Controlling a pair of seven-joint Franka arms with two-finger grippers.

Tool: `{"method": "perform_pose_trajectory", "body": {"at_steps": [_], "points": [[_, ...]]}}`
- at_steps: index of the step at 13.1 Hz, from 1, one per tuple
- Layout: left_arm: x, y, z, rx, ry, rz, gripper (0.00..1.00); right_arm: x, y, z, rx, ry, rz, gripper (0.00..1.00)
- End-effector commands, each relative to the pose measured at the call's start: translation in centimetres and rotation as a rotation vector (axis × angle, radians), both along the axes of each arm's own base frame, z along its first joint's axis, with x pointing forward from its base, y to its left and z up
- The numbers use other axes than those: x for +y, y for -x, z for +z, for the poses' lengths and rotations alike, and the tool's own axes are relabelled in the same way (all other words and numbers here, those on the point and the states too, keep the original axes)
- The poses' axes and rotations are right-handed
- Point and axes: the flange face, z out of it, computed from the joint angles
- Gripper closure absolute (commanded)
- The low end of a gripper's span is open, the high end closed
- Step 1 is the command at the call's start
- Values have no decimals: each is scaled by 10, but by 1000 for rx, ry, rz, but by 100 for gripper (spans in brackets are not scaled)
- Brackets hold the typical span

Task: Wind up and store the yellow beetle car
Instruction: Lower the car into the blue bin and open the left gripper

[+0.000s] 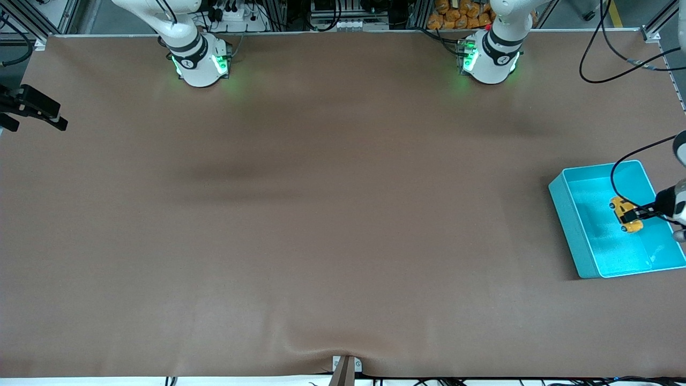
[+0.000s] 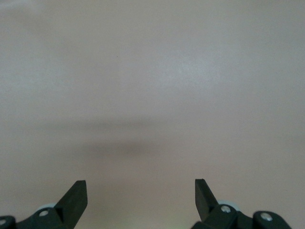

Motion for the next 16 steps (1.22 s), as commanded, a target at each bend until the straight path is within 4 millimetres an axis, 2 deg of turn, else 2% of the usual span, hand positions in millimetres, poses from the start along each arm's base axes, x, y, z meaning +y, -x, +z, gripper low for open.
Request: {"method": "perform_pose_trajectory", "body": {"at_steps": [1,3,4,5,6,7,8,12,14,16], "points": [[10,-3,-26,-49,-12,-114,100,2,3,2,-5,11,-5,0],[10,-5,-43,-56,-17,-133,100,2,2,1,-2,6,-8,0],[5,-6,-46,-54,-15,-144,97,1,0,-2,4,5,-14,0],[2,-8,-45,-54,-21,-179,36,1,-1,-3,5,5,-17,0],[-10,-14,-38,-65,-21,-248,0,1,-1,2,-5,6,-19,0],[-22,-21,-24,-85,-20,-272,0,1,-2,1,-4,5,-19,0],[-24,-24,-2,-109,-38,-282,0,1,-1,2,-5,6,-19,0],[-57,-33,57,-139,-29,-299,0,3,-1,6,-14,9,-17,0],[-87,-32,83,-104,7,-247,0,4,-1,7,-16,8,-16,0],[-128,-28,106,-87,28,-227,0,3,-1,15,-32,10,-16,0]]}}
